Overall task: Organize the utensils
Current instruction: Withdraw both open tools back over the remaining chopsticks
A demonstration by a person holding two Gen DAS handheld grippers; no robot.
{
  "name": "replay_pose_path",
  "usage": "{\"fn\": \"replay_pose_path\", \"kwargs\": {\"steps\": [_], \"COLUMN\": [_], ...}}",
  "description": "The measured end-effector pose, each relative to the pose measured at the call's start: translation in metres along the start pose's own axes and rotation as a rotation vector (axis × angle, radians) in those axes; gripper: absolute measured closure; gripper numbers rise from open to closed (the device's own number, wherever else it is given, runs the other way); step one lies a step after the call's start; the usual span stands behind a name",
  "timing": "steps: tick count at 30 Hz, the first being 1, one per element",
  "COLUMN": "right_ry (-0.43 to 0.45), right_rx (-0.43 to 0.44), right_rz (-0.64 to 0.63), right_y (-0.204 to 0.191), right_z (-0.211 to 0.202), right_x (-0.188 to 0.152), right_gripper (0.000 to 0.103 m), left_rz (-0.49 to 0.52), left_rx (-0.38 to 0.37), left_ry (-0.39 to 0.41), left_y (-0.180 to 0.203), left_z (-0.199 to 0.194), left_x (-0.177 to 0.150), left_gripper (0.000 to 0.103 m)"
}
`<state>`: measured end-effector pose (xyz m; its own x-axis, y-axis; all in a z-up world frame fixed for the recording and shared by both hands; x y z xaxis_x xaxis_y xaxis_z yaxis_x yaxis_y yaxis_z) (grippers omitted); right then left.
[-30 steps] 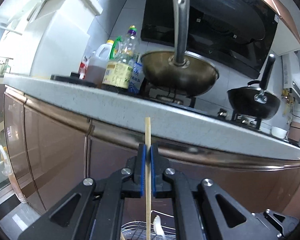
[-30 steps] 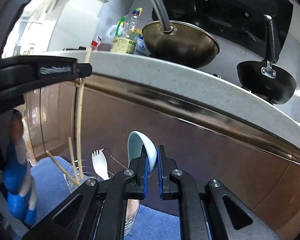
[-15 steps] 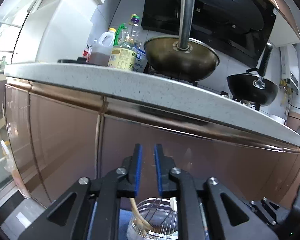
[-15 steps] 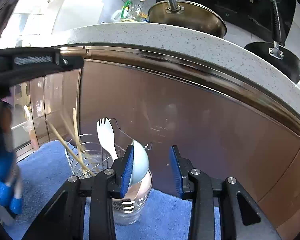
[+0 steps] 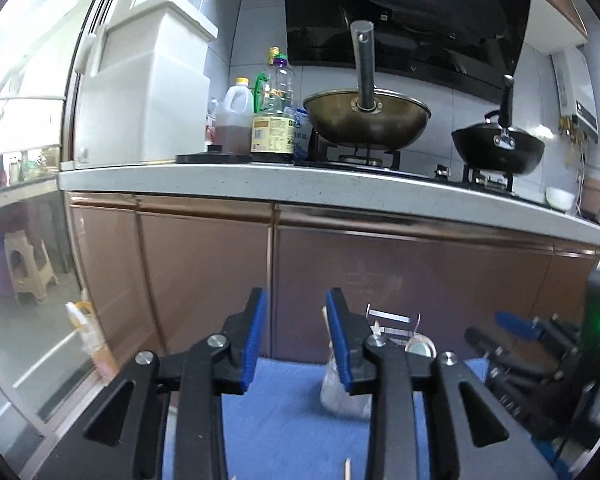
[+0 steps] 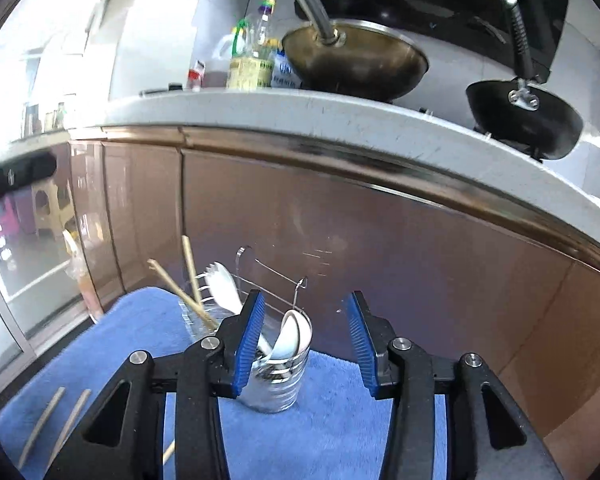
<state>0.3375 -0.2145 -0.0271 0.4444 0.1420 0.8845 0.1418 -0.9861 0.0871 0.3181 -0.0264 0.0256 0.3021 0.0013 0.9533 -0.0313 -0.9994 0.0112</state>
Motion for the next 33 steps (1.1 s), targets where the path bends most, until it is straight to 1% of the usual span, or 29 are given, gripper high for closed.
{"fn": "replay_pose_path", "kwargs": {"steps": [1, 2, 3, 5, 6, 10, 12, 15, 18, 21, 27, 33], "right_ry": [0.006, 0.012, 0.015, 0.019, 0.019, 0.019, 0.022, 0.028, 0.034, 0.046, 0.087, 0.115], "right_rx": [0.002, 0.006, 0.011, 0.025, 0.029, 0.036, 0.035, 0.030, 0.032, 0.034, 0.034, 0.034], "right_rz": [0.005, 0.013, 0.022, 0.048, 0.055, 0.079, 0.099, 0.133, 0.156, 0.165, 0.182, 0.185], "right_y": [-0.002, -0.004, -0.007, -0.012, -0.014, -0.022, -0.022, -0.020, -0.019, -0.020, -0.021, -0.026], "right_z": [-0.008, -0.020, -0.028, -0.050, -0.057, -0.093, -0.108, -0.129, -0.145, -0.163, -0.195, -0.217], "right_x": [0.001, -0.001, 0.000, -0.007, -0.009, -0.027, -0.035, -0.045, -0.052, -0.059, -0.062, -0.066], "right_gripper": [0.058, 0.058, 0.058, 0.057, 0.056, 0.053, 0.050, 0.046, 0.043, 0.042, 0.035, 0.035], "left_rz": [0.006, 0.012, 0.018, 0.023, 0.032, 0.058, 0.063, 0.074, 0.085, 0.094, 0.093, 0.076], "left_rx": [0.006, 0.012, 0.021, 0.024, 0.023, 0.007, -0.012, -0.014, -0.027, -0.043, -0.055, -0.063], "left_ry": [-0.003, -0.007, -0.017, -0.028, -0.033, -0.045, -0.053, -0.040, -0.035, -0.025, -0.002, -0.036], "left_y": [-0.001, -0.002, -0.003, -0.001, 0.001, 0.010, 0.015, 0.020, 0.025, 0.028, 0.028, 0.020], "left_z": [-0.007, -0.016, -0.025, -0.041, -0.051, -0.077, -0.092, -0.111, -0.128, -0.143, -0.164, -0.169], "left_x": [-0.002, -0.004, -0.007, -0.013, -0.016, -0.027, -0.033, -0.039, -0.045, -0.048, -0.048, -0.057], "left_gripper": [0.072, 0.069, 0.064, 0.059, 0.059, 0.058, 0.053, 0.046, 0.041, 0.039, 0.035, 0.035]}}
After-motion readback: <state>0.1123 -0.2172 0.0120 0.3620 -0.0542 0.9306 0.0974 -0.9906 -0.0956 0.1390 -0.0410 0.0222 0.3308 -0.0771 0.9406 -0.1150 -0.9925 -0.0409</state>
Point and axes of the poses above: each gripper's, at about its wrist camera, not at the fingertips, and z roughly the way its jaws point, y to its right, x to its top, the point moved 8 cm from there along z, roughly the way its jaws point, and after that the axes turned 6 degrees about x, right-handed, at the moved point
